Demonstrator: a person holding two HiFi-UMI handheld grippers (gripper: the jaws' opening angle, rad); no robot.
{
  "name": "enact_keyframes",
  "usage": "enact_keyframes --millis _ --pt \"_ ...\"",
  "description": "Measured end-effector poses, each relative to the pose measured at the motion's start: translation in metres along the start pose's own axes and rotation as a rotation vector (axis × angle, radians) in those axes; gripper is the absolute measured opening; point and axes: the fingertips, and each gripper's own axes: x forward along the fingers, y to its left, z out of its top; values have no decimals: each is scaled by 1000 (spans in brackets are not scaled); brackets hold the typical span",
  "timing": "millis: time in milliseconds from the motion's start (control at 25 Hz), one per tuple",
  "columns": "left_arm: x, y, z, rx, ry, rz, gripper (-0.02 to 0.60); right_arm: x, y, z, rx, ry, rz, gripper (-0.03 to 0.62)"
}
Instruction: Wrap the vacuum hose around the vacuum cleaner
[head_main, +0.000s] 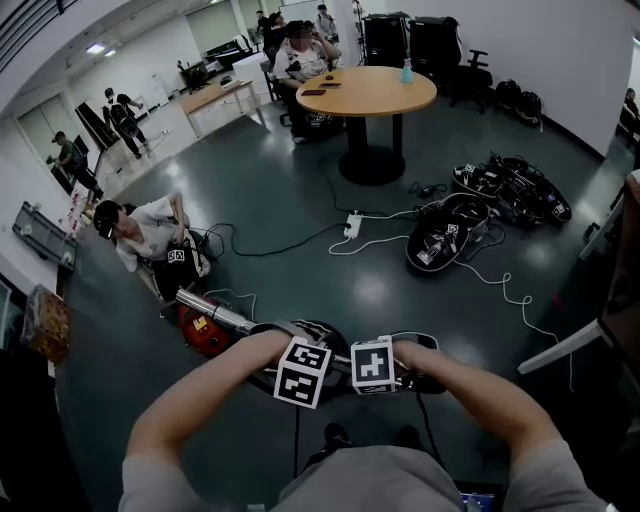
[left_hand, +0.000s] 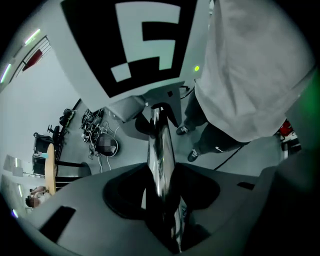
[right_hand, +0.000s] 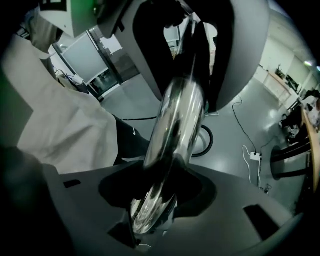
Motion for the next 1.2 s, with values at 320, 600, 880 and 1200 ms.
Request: enact_keyframes --millis 320,600,880,1200 --pt "26 -28 -38 -99 -103 -14 173 31 -5 29 26 21 55 184" --pt "31 -40 -66 -276 -188 -37 173 44 -26 60 82 -51 26 183" --pt "43 -49 -98 -504 -252 -48 173 32 -62 91 49 -152 -157 185" --pt "54 -54 -121 -679 -299 -55 173 36 -81 101 -18 -179 -302 186"
